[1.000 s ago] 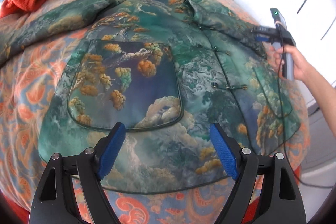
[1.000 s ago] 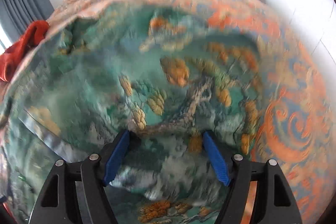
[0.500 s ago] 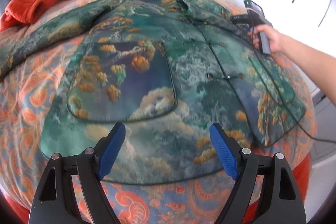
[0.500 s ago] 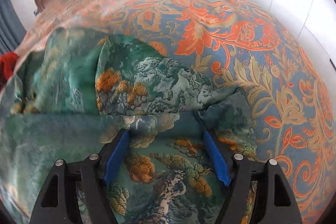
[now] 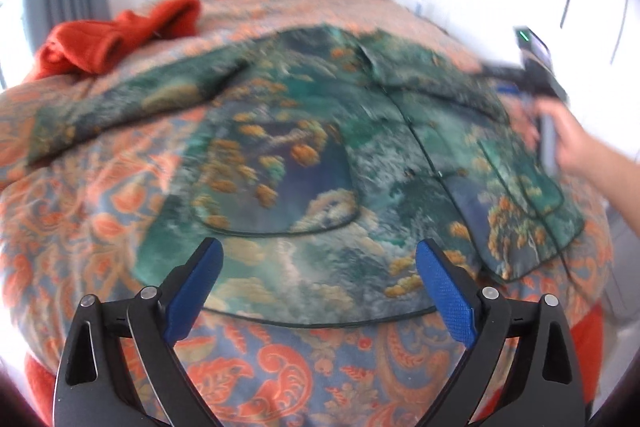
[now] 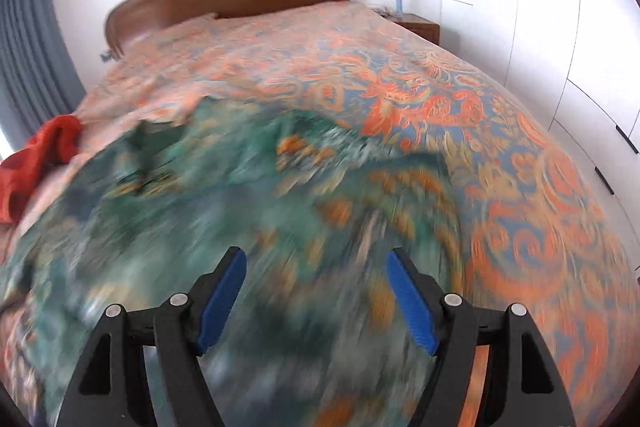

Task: Fold large clothes

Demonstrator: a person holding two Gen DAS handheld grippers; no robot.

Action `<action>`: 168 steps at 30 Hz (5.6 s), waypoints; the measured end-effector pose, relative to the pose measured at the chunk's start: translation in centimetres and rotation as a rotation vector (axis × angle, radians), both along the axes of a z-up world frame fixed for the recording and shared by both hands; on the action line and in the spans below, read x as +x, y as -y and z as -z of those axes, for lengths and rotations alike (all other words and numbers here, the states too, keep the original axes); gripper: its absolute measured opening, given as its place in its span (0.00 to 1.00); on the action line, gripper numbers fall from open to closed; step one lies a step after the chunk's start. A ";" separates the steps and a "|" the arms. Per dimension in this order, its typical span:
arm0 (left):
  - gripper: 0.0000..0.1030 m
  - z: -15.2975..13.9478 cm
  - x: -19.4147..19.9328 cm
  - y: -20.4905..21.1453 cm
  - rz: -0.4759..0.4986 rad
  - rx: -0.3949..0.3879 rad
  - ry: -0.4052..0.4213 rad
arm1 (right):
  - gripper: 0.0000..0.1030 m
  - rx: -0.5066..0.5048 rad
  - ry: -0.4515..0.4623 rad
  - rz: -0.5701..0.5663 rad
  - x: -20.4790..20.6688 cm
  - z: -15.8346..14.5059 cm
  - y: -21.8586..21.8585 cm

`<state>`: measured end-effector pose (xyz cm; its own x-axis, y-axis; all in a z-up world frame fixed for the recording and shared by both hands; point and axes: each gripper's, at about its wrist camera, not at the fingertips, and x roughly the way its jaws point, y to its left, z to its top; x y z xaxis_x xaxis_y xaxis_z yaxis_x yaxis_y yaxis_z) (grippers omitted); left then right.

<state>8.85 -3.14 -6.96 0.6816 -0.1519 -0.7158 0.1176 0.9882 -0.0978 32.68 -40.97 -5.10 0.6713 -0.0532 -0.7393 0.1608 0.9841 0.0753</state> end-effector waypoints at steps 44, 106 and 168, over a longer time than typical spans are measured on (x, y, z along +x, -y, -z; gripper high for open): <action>0.99 -0.3 -0.3 -12.0 -0.172 -0.086 -0.014 | 0.73 -0.020 0.155 -0.289 -33.6 -0.7 -22.7; 0.14 -6.7 23.0 -13.8 -0.383 0.289 0.289 | 0.73 0.097 0.043 -0.388 -35.7 2.8 -26.5; 0.93 0.2 1.6 -4.8 0.005 0.091 0.040 | 0.16 0.180 0.014 -0.109 4.5 0.6 -12.9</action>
